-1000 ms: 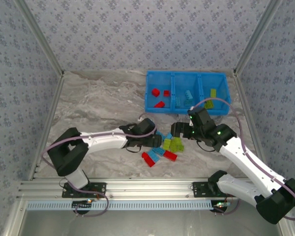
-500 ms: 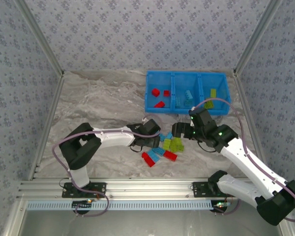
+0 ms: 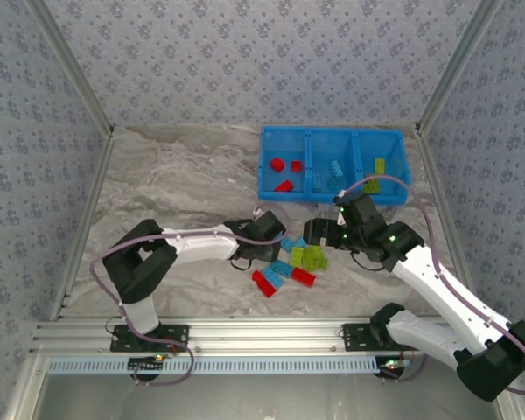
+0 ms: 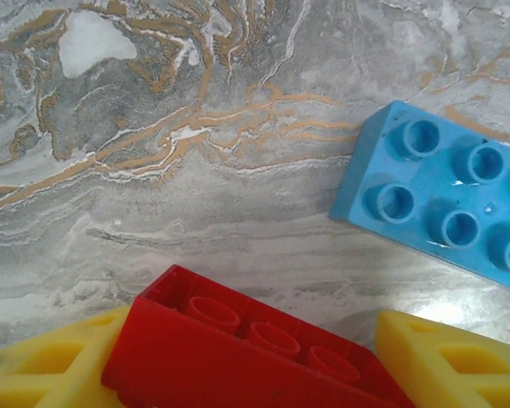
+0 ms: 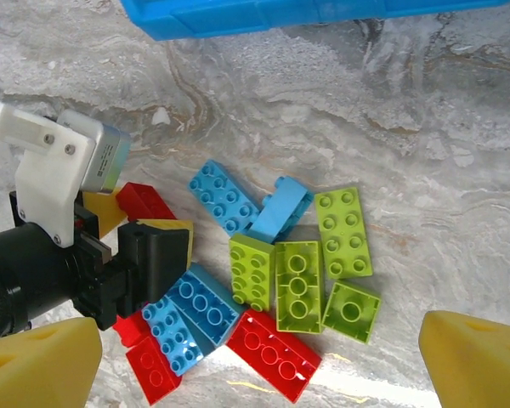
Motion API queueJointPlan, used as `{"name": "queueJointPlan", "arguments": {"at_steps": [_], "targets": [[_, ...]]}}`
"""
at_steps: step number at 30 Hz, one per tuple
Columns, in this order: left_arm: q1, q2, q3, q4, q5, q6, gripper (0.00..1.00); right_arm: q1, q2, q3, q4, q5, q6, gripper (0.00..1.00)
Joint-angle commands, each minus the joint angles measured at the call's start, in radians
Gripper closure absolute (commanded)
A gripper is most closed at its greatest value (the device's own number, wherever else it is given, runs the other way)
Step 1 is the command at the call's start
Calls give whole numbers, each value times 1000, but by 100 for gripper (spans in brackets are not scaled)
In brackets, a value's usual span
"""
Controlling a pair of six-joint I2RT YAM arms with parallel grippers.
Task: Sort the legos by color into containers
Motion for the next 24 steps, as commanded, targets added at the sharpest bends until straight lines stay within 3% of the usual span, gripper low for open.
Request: {"name": "queueJointPlan", "arguments": {"at_steps": [1,6,16,18,21,24], "targets": [[-5,-133,25,-9,-10,32,45,19,-2,5,37,-64,-17,2],[23,-103,184,35,-120,162,45,48,-29,7,111,-30,-4,2],[195,351,751,-8,-100,282,46,61,-136,0,60,58,61,1],[205,421,858,-47,-77,308,39,68,-169,-9,42,74,70,1],[206,470,981,-126,-60,328,21,70,-212,-24,28,92,78,1],[203,442,992,-135,-39,326,13,70,-234,-35,21,110,87,1]]}}
